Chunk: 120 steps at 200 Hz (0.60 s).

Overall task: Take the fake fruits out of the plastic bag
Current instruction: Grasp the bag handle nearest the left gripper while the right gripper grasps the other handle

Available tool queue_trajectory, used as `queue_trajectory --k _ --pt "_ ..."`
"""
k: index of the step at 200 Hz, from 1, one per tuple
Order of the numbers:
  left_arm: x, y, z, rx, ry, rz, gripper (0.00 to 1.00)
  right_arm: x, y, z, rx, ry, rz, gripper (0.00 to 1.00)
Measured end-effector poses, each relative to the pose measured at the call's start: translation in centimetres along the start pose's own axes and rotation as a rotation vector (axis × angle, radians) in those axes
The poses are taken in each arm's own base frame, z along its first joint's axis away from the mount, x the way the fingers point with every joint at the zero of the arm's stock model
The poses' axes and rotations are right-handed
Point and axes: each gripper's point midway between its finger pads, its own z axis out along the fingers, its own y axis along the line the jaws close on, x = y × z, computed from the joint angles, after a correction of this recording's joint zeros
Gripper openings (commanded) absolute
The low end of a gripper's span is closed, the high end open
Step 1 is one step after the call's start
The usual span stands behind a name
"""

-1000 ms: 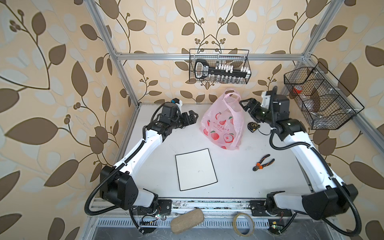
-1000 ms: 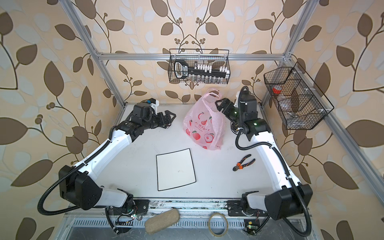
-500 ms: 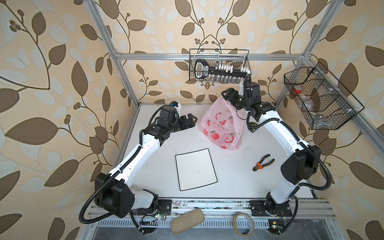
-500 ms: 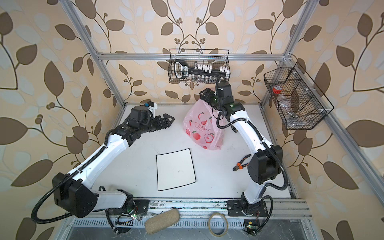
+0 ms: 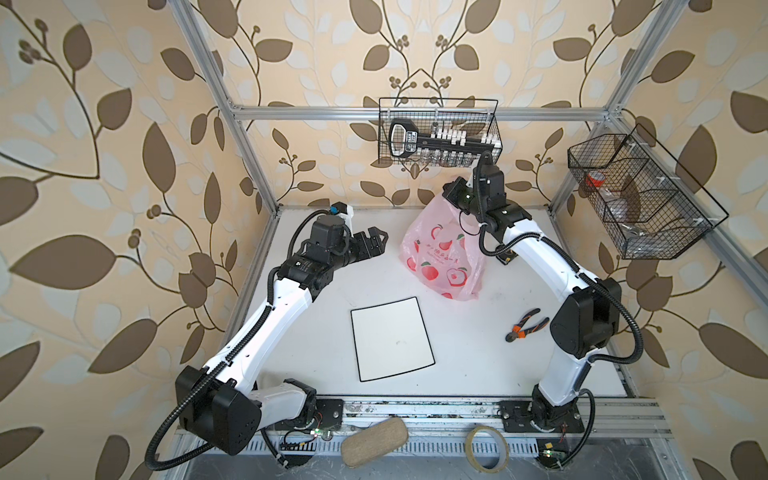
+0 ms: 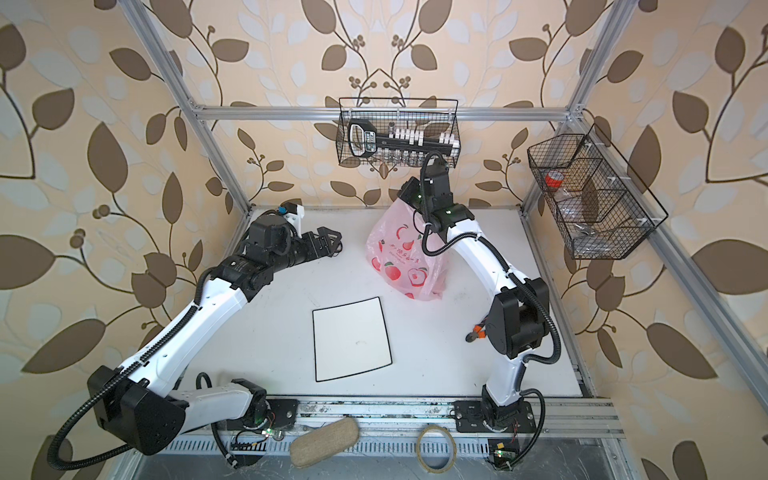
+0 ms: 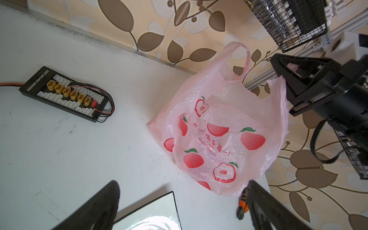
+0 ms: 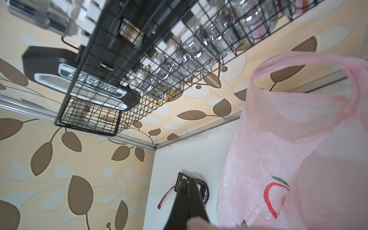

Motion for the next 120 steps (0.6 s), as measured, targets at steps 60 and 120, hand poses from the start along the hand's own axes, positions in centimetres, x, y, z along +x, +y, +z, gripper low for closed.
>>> queue_trajectory --k 60,120 --pt "-0.1 -0.1 -0.3 -0.003 0.005 0.008 0.96 1.6 2.0 -8.0 -0.121 0.043 -0.108 0.00" --pt "-1.6 -1.6 2.1 0.019 0.052 0.030 0.93 4.6 2.1 -16.9 -0.251 0.053 -0.262 0.00"
